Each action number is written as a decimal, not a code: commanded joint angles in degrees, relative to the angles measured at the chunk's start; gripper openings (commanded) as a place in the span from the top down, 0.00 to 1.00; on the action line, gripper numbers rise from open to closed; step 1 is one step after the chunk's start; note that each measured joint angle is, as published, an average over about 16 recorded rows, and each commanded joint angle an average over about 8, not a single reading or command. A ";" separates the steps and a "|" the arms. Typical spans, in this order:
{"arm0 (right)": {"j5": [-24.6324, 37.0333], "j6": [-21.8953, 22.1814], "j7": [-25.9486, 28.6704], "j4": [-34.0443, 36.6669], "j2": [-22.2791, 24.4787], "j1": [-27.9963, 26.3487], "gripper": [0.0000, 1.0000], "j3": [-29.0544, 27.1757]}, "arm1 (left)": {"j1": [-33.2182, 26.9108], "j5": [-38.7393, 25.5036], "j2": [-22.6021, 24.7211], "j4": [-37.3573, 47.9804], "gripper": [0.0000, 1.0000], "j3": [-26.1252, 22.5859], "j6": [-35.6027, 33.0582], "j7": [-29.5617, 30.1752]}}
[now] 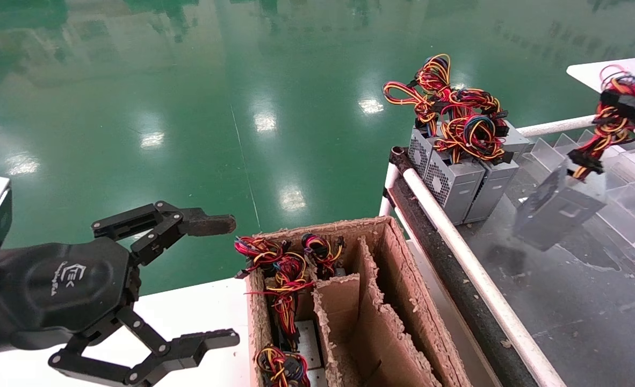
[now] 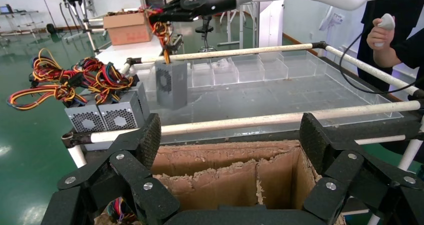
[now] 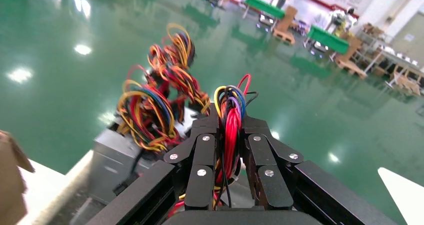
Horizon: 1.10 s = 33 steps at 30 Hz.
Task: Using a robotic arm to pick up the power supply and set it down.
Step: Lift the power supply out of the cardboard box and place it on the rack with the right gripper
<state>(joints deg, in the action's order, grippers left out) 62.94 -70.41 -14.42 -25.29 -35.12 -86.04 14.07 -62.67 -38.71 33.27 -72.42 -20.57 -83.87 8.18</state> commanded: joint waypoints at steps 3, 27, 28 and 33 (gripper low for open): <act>3.21 0.46 -2.40 4.80 -2.10 -4.09 1.00 1.91 | 0.00 0.00 0.00 0.00 0.00 0.00 0.00 0.00; 10.22 9.15 -14.61 19.97 -12.94 -16.54 1.00 5.98 | 0.00 0.01 -0.01 0.00 0.00 -0.02 0.01 -0.01; 10.43 10.00 -14.90 20.29 -13.47 -16.83 1.00 6.11 | 0.00 0.01 -0.01 0.00 0.00 -0.02 0.01 -0.01; 11.51 14.89 -16.10 21.75 -16.18 -18.08 1.00 6.75 | -0.01 0.01 -0.01 0.00 0.00 -0.02 0.01 -0.01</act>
<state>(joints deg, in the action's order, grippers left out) 74.31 -55.99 -30.31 -3.67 -51.08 -104.01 20.74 -62.68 -38.70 33.26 -72.42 -20.59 -83.86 8.17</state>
